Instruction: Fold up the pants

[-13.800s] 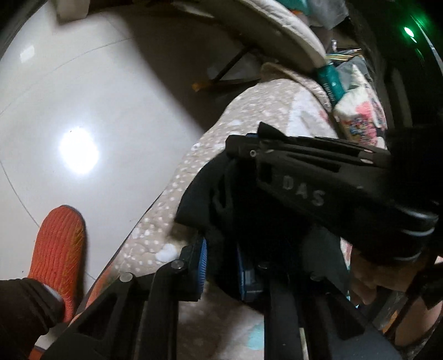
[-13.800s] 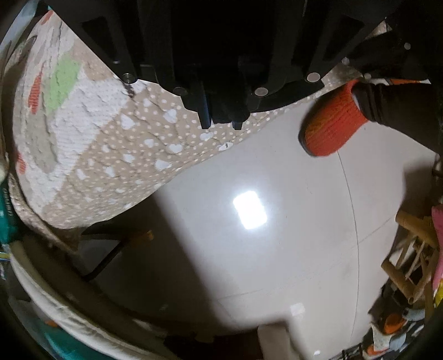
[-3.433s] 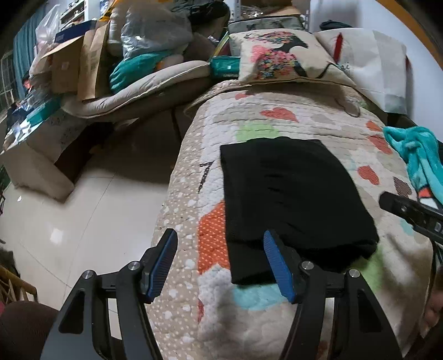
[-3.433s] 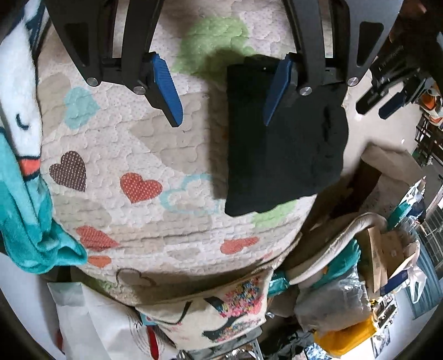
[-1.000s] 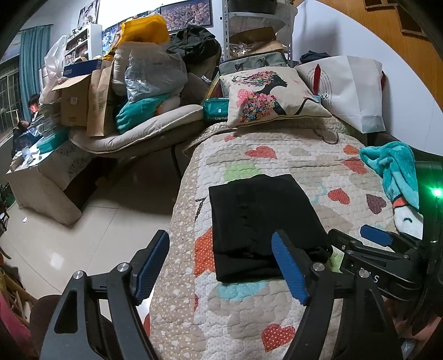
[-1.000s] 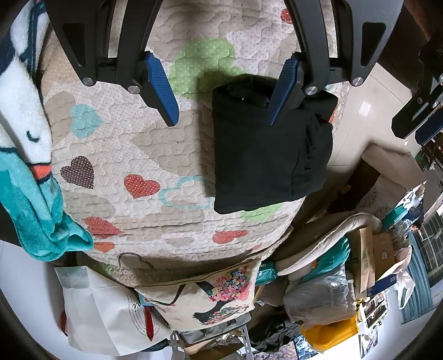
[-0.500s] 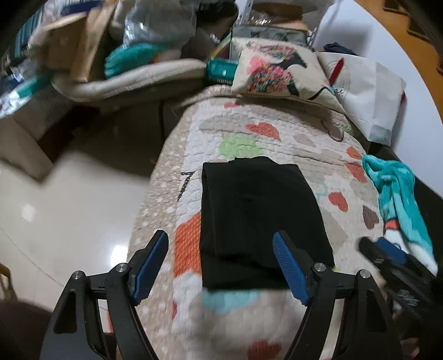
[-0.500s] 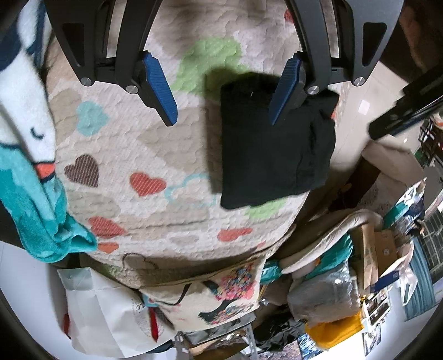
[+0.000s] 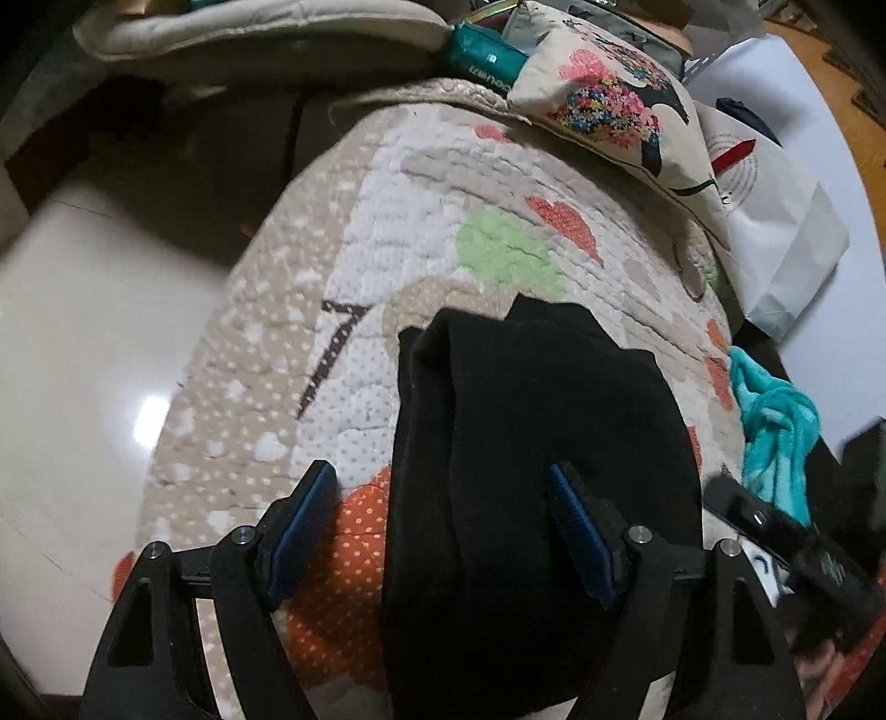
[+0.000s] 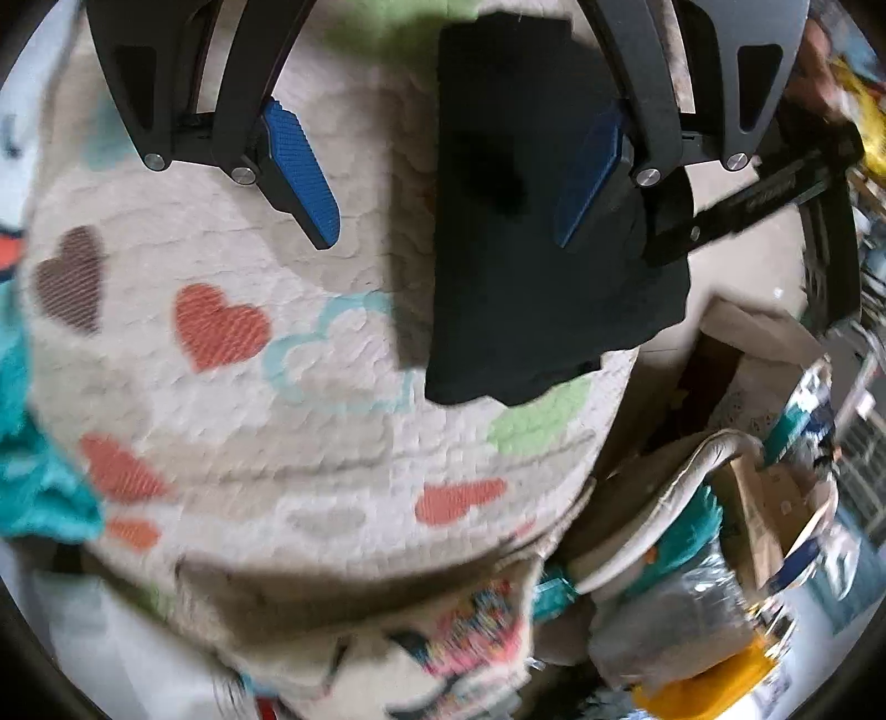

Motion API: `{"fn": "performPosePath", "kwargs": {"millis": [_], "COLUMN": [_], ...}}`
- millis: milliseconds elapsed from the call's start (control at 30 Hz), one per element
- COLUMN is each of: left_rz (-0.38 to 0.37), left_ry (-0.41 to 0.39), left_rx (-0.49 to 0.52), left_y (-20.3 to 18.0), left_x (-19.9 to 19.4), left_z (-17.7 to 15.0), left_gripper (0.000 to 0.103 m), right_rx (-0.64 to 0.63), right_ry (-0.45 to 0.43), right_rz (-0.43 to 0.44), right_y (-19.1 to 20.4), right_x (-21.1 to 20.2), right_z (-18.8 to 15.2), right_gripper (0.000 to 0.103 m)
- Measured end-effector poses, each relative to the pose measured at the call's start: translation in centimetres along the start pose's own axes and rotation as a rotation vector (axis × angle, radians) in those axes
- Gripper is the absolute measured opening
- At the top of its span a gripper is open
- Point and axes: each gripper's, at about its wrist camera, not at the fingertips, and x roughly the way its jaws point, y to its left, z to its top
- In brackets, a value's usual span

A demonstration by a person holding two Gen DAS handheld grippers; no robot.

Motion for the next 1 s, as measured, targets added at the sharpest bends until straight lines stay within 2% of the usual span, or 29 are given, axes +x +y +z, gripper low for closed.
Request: {"fn": "performPosePath", "kwargs": {"millis": [133,200,267,367,400,433,467,500,533,567,700,1000], "left_rz": [-0.036,-0.013,0.026,0.061,0.058,0.04,0.024,-0.005,-0.016,-0.021,-0.049,-0.074], "left_ry": [-0.005,-0.014,-0.027,-0.033,-0.023,-0.01,0.001,0.014,0.022,0.025,0.039,0.003], "left_rx": [-0.005,0.038,0.076,0.135,0.144,0.149,0.154,0.163,0.165,0.165,0.128,0.154], "left_y": [-0.2,-1.2,-2.1,-3.4,-3.6,-3.8,-4.0,-4.3,-4.6,-4.8,-5.2,-9.0], "left_x": [1.0,1.4,1.9,2.5,2.5,2.3,2.1,1.8,1.6,1.4,0.8,1.1], "left_z": [-0.1,-0.3,-0.4,-0.9,-0.9,-0.9,-0.8,-0.8,-0.7,-0.7,0.1,4.3], "left_gripper": [0.088,0.097,0.1,0.101,0.094,0.086,0.07,0.054,0.049,0.041,0.032,0.032], "right_rx": [0.086,0.1,0.099,0.079,0.068,0.057,0.045,0.044,0.044,0.034,0.009,-0.039], "right_ry": [0.029,0.036,0.045,0.044,0.037,0.036,0.041,0.049,0.041,0.036,0.018,-0.064], "right_rz": [0.098,0.133,0.156,0.163,0.162,0.167,0.186,0.209,0.204,0.208,0.213,0.172], "right_y": [-1.4,-1.3,-1.0,-0.4,-0.1,0.2,0.4,0.6,0.7,1.0,1.9,2.6], "right_x": [2.7,3.5,4.3,5.3,5.4,5.4,5.3,5.2,4.9,4.7,3.4,0.2], "right_z": [0.5,0.7,0.9,0.9,0.9,0.8,0.7,0.7,0.7,0.8,1.0,5.0], "right_gripper": [0.084,0.084,0.084,0.085,0.085,0.081,0.064,0.059,0.057,0.05,0.039,0.037]}}
